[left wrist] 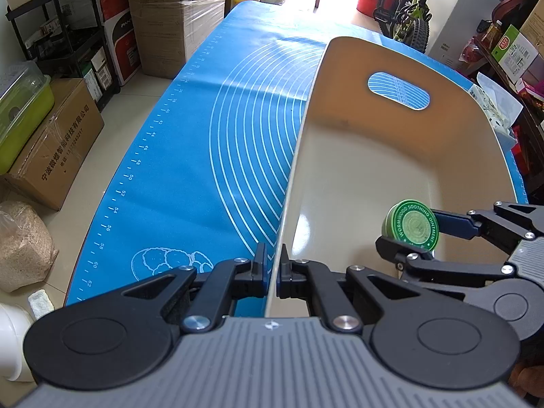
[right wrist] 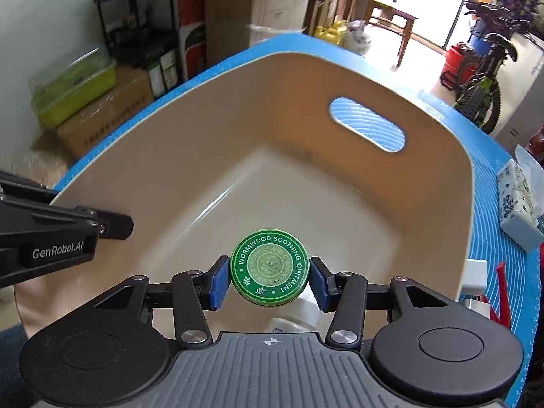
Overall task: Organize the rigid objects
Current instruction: 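Carry the green tin into the basket and release it, then move the right tool to the clear tape roll and grasp its edge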
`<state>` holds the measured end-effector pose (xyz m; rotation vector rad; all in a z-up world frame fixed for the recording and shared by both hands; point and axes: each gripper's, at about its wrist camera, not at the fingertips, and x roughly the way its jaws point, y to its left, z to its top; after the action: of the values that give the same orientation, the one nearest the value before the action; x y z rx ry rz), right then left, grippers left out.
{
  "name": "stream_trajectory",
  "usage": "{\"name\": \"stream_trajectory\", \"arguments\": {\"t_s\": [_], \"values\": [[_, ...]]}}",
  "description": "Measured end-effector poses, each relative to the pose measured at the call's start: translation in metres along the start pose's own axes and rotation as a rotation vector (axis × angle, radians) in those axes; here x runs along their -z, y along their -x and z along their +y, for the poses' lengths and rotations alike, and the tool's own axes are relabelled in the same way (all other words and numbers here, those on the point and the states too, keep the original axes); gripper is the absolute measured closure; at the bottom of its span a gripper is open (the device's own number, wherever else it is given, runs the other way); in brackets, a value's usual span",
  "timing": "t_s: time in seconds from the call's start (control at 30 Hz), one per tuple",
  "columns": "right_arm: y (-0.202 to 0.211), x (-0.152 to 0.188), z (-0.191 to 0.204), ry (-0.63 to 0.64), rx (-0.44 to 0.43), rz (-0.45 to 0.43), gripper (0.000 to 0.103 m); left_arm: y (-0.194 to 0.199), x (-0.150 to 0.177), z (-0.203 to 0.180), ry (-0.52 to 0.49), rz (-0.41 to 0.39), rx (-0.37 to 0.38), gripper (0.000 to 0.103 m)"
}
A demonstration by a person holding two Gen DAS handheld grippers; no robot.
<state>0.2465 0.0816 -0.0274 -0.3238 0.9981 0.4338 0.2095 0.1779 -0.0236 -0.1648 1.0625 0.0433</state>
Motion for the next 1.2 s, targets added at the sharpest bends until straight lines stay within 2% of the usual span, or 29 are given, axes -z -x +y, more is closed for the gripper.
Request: {"name": "stream_trajectory", "arguments": {"t_s": [0.13, 0.27, 0.33, 0.4, 0.53, 0.87, 1.03, 1.2], "values": [[-0.013, -0.001, 0.007, 0.041, 0.001, 0.086, 0.049, 0.0, 0.0, -0.001, -0.001, 0.0, 0.0, 0.097], [-0.018, -0.002, 0.008, 0.042, 0.0, 0.127, 0.049, 0.0, 0.0, -0.001, -0.001, -0.001, 0.001, 0.097], [-0.019, -0.001, 0.007, 0.036, 0.002, 0.139, 0.043, 0.0, 0.001, -0.001, -0.001, 0.0, 0.0, 0.097], [-0.015, 0.001, 0.006, 0.025, -0.007, 0.118, 0.042, 0.0, 0.001, -0.001, 0.0, 0.002, -0.002, 0.097], [-0.003, 0.003, 0.001, -0.002, -0.011, 0.067, 0.031, 0.0, 0.0, -0.001, -0.003, 0.002, -0.003, 0.097], [0.066, 0.006, -0.049, -0.121, 0.0, -0.118, 0.027, 0.001, 0.0, -0.002, -0.002, 0.002, -0.002, 0.097], [0.094, 0.024, -0.089, -0.19, 0.055, -0.191, 0.027, 0.001, 0.0, -0.002, -0.001, 0.003, -0.002, 0.097], [0.106, 0.045, -0.127, -0.238, 0.136, -0.188, 0.027, 0.001, 0.0, -0.002, 0.0, 0.003, -0.002, 0.097]]}}
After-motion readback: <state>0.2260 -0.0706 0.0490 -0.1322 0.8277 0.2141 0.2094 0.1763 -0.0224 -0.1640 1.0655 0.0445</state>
